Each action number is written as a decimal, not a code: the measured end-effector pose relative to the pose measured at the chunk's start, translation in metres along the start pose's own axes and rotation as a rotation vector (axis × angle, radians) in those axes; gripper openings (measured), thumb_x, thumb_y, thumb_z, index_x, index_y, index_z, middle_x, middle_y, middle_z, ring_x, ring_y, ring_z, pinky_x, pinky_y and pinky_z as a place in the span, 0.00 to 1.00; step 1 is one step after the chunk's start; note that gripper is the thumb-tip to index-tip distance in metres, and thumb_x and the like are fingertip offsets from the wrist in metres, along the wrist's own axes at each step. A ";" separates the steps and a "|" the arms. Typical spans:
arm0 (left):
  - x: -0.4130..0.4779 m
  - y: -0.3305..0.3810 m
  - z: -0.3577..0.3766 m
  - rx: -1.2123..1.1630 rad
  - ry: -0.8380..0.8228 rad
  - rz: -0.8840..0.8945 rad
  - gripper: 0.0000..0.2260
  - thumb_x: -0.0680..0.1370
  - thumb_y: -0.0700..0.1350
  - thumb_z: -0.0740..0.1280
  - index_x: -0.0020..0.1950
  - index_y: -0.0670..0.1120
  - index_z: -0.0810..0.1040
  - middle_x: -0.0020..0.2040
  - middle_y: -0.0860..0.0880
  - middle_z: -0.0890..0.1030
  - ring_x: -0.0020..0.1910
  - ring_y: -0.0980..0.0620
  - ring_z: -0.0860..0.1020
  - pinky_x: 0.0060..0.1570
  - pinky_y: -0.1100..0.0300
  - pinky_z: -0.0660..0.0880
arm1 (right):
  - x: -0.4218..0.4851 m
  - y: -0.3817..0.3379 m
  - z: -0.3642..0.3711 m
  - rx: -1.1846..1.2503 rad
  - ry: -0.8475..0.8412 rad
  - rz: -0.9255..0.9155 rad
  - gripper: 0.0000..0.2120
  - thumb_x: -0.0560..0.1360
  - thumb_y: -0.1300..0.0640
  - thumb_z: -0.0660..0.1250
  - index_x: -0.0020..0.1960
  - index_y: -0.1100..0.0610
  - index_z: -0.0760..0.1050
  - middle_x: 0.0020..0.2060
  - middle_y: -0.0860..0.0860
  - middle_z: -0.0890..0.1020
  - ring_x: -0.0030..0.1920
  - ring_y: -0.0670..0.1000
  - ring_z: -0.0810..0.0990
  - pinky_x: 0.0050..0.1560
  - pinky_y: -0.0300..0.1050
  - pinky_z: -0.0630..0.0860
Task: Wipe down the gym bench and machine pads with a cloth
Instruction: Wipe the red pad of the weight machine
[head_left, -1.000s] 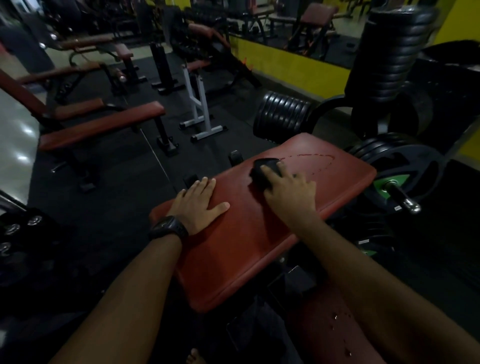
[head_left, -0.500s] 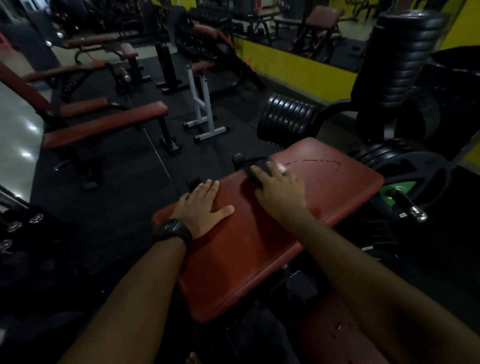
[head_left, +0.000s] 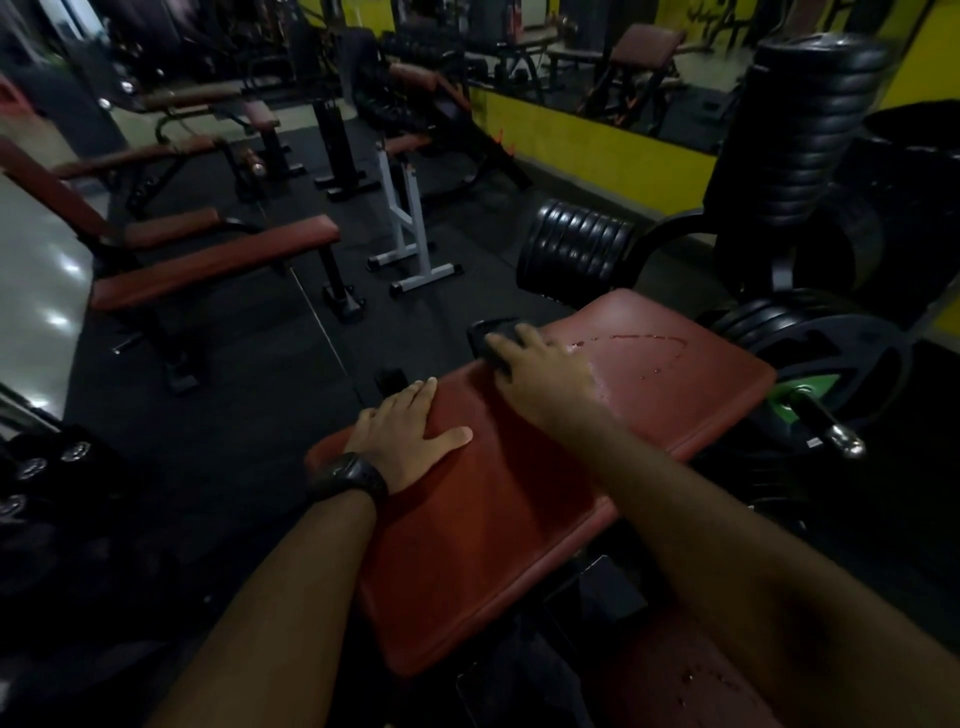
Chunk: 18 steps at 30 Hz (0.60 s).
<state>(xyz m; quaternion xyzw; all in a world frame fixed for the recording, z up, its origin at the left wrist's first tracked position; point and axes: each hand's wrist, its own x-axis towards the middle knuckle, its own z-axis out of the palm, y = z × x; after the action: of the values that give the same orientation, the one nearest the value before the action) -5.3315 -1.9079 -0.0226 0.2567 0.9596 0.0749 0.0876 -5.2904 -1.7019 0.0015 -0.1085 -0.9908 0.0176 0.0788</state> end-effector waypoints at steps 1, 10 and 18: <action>0.001 0.000 -0.001 -0.003 -0.010 -0.002 0.42 0.77 0.74 0.52 0.84 0.53 0.47 0.83 0.51 0.53 0.81 0.50 0.55 0.77 0.44 0.55 | 0.006 0.014 -0.003 0.022 -0.024 0.086 0.27 0.82 0.42 0.54 0.80 0.41 0.56 0.77 0.53 0.63 0.68 0.62 0.71 0.58 0.59 0.74; 0.005 0.001 -0.001 0.007 0.053 0.018 0.42 0.76 0.73 0.56 0.83 0.50 0.53 0.81 0.51 0.60 0.77 0.49 0.62 0.73 0.43 0.61 | -0.034 -0.043 0.005 0.065 0.066 -0.035 0.27 0.81 0.42 0.56 0.79 0.43 0.59 0.78 0.55 0.62 0.63 0.62 0.74 0.58 0.57 0.75; 0.007 0.000 -0.001 0.004 0.007 -0.015 0.47 0.74 0.76 0.53 0.84 0.49 0.49 0.81 0.50 0.60 0.77 0.47 0.62 0.74 0.42 0.61 | 0.027 0.008 0.000 0.069 -0.052 0.174 0.29 0.82 0.43 0.55 0.81 0.44 0.54 0.79 0.56 0.60 0.69 0.64 0.71 0.58 0.58 0.74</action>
<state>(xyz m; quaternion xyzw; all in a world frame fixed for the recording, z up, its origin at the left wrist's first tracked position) -5.3375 -1.9041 -0.0222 0.2493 0.9620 0.0730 0.0843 -5.3150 -1.6879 0.0048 -0.1909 -0.9782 0.0613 0.0548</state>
